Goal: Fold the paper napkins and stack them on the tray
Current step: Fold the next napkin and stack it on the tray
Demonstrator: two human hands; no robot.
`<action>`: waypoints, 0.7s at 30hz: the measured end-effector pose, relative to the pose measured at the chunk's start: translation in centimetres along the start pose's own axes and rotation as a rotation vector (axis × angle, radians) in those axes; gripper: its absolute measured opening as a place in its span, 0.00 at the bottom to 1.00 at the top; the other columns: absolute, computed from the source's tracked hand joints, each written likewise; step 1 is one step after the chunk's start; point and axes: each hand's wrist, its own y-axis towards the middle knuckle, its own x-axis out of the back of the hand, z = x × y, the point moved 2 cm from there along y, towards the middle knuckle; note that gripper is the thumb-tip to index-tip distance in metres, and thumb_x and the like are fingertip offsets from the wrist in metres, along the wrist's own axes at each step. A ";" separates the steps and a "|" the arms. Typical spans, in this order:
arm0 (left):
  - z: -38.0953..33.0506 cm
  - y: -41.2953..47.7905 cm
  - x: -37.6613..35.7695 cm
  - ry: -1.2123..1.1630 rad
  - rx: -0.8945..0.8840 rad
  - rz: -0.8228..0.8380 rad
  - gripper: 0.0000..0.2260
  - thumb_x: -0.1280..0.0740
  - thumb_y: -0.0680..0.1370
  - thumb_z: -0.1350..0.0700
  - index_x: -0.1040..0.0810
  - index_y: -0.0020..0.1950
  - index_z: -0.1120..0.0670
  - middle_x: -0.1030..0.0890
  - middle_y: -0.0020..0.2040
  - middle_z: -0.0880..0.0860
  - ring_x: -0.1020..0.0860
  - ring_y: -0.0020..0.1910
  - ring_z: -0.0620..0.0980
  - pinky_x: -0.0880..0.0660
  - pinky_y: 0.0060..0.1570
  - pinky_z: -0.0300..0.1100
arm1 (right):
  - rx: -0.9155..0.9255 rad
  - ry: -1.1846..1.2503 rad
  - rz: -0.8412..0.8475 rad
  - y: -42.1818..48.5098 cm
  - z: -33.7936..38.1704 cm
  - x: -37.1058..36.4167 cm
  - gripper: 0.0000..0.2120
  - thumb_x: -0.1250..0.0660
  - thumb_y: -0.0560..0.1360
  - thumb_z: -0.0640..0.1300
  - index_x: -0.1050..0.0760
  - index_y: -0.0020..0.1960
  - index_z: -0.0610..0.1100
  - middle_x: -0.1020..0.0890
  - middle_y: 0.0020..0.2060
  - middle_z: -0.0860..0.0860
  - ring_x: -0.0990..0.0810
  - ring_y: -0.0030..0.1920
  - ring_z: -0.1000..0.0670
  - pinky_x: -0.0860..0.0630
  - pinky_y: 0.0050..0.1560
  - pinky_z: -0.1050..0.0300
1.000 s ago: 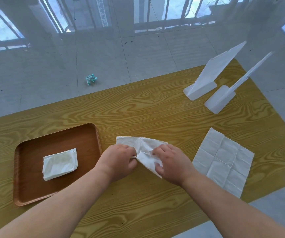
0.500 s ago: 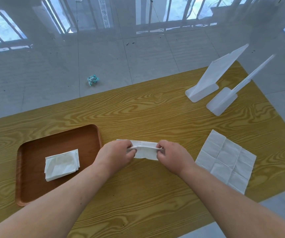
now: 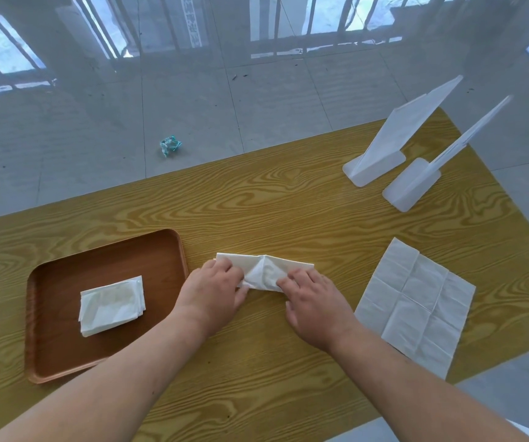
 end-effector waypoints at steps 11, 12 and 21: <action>1.0 1.3 0.4 -0.194 0.460 0.009 0.29 0.30 0.74 0.32 0.24 0.66 0.50 0.23 0.62 0.51 0.26 0.63 0.54 0.25 0.60 0.51 | -0.015 -0.023 0.005 -1.2 0.1 -0.3 0.25 0.36 0.76 0.47 0.27 0.73 0.47 0.25 0.70 0.44 0.28 0.70 0.42 0.28 0.69 0.45; 1.1 1.5 0.4 -0.247 0.484 0.022 0.25 0.28 0.74 0.34 0.23 0.63 0.49 0.23 0.61 0.51 0.26 0.62 0.54 0.24 0.59 0.51 | -0.023 -0.015 0.001 -1.3 0.2 -0.4 0.25 0.36 0.76 0.47 0.27 0.73 0.47 0.26 0.71 0.44 0.28 0.71 0.42 0.29 0.69 0.45; 0.3 2.4 -0.5 -1.133 0.882 -0.081 0.24 0.23 0.71 0.54 0.28 0.63 0.48 0.19 0.53 0.52 0.18 0.49 0.52 0.23 0.42 0.47 | -0.069 -0.001 0.033 -1.7 1.3 -1.0 0.27 0.39 0.77 0.49 0.32 0.76 0.48 0.31 0.74 0.44 0.33 0.73 0.41 0.33 0.72 0.43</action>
